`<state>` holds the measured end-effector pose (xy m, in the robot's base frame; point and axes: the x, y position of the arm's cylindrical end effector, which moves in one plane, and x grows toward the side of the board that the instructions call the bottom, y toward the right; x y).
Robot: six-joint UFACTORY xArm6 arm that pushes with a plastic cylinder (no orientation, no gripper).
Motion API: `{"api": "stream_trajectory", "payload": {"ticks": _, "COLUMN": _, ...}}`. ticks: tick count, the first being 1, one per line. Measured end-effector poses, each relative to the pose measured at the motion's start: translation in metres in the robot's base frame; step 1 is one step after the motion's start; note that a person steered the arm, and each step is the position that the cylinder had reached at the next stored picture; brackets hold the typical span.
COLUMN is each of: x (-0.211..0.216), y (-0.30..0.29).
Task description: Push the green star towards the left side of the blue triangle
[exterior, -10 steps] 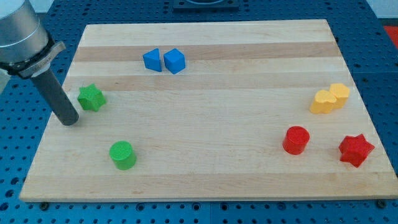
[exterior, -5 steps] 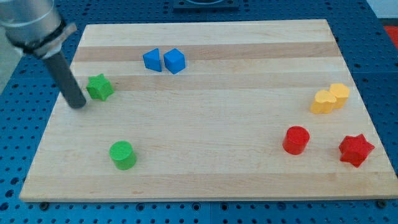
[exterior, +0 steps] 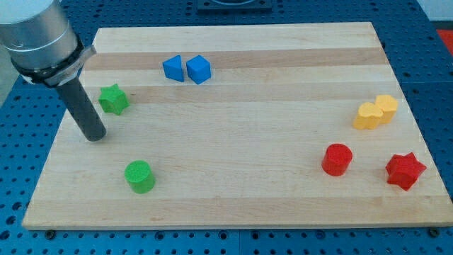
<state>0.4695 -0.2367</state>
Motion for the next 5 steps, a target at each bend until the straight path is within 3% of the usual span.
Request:
{"api": "stream_trajectory", "payload": {"ticks": 1, "x": -0.030, "y": -0.011}}
{"api": "stream_trajectory", "payload": {"ticks": 3, "x": -0.030, "y": -0.002}}
{"api": "stream_trajectory", "payload": {"ticks": 5, "x": -0.066, "y": 0.018}}
